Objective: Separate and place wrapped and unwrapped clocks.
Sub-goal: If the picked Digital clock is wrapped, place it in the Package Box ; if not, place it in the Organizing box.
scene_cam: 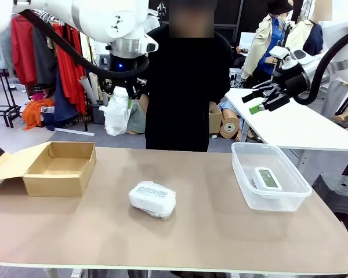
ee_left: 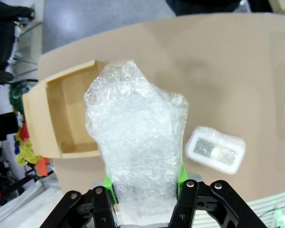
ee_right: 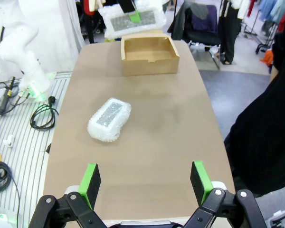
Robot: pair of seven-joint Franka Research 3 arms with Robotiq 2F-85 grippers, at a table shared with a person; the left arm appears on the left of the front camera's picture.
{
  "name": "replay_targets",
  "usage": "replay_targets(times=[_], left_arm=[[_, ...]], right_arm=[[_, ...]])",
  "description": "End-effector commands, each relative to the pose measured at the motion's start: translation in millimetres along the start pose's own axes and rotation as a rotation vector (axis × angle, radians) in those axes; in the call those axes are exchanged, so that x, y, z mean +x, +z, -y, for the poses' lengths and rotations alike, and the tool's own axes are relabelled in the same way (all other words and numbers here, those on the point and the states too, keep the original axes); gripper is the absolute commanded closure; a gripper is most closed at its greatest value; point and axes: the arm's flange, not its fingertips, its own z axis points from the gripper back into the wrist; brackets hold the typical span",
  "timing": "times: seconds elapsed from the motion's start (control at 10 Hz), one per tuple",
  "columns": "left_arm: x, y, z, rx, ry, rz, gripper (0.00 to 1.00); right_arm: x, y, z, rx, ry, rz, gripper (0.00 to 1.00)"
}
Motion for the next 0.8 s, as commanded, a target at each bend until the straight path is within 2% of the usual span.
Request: replay_targets(times=[0.0, 0.2, 0.4, 0.5, 0.7], left_arm=[[-29.5, -0.4, -41.3, -0.048, -0.010, 0.005, 1.00], [-44.8, -12.0, -76.8, -0.042, -0.097, 0.005, 1.00], [-48.8, -25.0, -122.0, 0.001, -0.122, 0.020, 1.00], [-50.5, -31.7, -140.8, 0.046, -0.097, 0.012, 1.00], [-53.4, -47.3, -159.6, 0.115, -0.106, -0.016, 1.00]], right_arm=[[1.2, 1.0, -0.6, -0.002, 0.008, 0.000, 0.00], [1.2, 1.0, -0.6, -0.002, 0.008, 0.000, 0.00], [1.2, 1.0, -0.6, -0.002, 0.008, 0.000, 0.00], [1.2, 1.0, -0.6, -0.002, 0.008, 0.000, 0.00], [1.2, 1.0, -0.6, -0.002, 0.008, 0.000, 0.00]])
